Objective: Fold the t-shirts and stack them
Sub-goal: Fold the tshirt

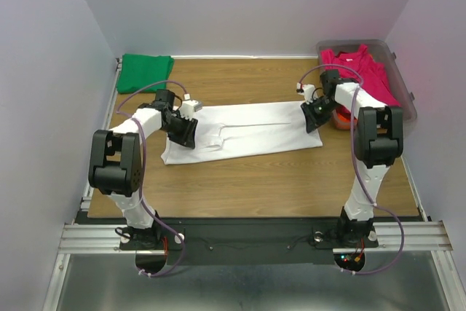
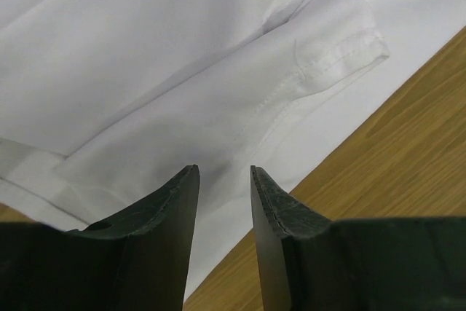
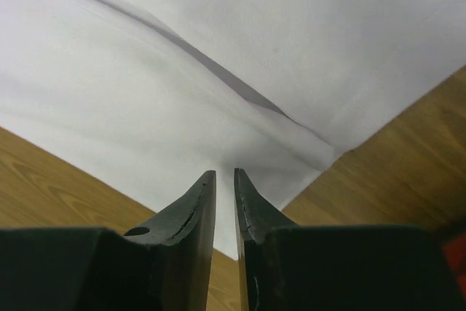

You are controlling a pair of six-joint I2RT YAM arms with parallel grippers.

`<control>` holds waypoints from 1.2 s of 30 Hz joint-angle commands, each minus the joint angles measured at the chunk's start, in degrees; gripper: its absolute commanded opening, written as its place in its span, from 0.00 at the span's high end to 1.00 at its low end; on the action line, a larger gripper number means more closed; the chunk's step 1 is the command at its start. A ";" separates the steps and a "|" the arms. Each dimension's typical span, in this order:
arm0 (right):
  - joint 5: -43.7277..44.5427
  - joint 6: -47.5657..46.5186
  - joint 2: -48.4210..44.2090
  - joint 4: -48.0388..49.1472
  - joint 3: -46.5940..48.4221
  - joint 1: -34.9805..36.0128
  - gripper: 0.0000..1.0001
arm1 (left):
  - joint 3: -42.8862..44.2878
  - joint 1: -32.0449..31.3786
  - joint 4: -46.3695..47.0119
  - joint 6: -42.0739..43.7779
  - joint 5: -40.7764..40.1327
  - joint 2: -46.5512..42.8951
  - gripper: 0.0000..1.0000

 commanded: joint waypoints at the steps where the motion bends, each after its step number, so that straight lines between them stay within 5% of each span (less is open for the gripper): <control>1: 1.71 -0.15 0.88 2.99 -2.46 0.31 0.78 | -1.26 0.19 2.79 -4.35 -3.82 2.27 0.55; 8: 3.47 -3.05 -4.90 3.34 -14.84 1.36 0.77 | 3.47 0.63 1.03 -1.37 -11.46 8.59 0.59; 13: -4.58 -8.21 -16.13 -4.63 -26.88 13.97 0.74 | 22.51 0.81 -3.97 3.37 -15.08 20.63 0.60; 16: -18.82 -12.87 -18.27 -15.53 -22.02 17.45 0.72 | 38.25 0.81 -8.19 3.91 -12.02 26.70 0.59; 20: -21.13 -13.33 -16.78 -20.83 -12.60 16.57 0.71 | 50.93 0.81 -12.16 2.42 -5.96 26.64 0.56; 27: -10.51 -5.43 -11.44 -7.77 -9.59 16.04 0.70 | 35.69 0.02 -6.36 -3.11 -0.84 16.53 0.55; 36: -4.52 1.34 -3.95 1.06 -10.55 15.95 0.74 | 29.50 -1.83 -1.17 -8.83 -2.96 20.38 0.59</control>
